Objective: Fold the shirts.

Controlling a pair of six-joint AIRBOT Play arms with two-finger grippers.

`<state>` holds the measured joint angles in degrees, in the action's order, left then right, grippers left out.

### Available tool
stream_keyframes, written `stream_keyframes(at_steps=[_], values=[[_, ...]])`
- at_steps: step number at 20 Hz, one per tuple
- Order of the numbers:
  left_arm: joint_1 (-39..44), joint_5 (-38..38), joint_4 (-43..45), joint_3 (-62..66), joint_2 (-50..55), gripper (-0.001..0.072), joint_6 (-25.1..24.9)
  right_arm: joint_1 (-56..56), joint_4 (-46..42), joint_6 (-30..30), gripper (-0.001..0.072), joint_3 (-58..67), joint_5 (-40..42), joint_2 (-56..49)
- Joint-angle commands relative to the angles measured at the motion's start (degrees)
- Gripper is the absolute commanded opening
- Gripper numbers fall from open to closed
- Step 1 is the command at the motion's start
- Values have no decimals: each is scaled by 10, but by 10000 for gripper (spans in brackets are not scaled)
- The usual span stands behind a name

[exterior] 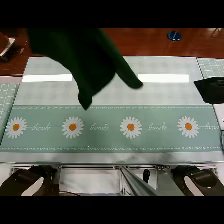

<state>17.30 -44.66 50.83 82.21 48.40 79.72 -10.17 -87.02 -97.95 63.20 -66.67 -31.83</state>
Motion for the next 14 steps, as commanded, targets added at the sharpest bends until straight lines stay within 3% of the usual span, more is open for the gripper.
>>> stream_keyframes(at_steps=[1,6,10,11,12,13,14], values=[[112,14,-3,-77,-1,20,0,0,-43,-24,408,0,-7,40],[183,55,-3,-290,10,20,30,0,-79,-38,408,-7,-42,40],[205,67,-6,-396,76,21,41,0,-70,-74,408,-71,12,38],[208,65,-9,-398,101,68,41,0,-66,-99,408,-101,39,30],[209,59,-9,-393,122,364,41,0,-54,-111,408,-130,57,14],[204,38,-3,-381,137,507,35,0,-51,-107,409,-149,66,-10],[188,-9,23,-357,148,506,34,5,-70,-100,409,-150,61,-40]])
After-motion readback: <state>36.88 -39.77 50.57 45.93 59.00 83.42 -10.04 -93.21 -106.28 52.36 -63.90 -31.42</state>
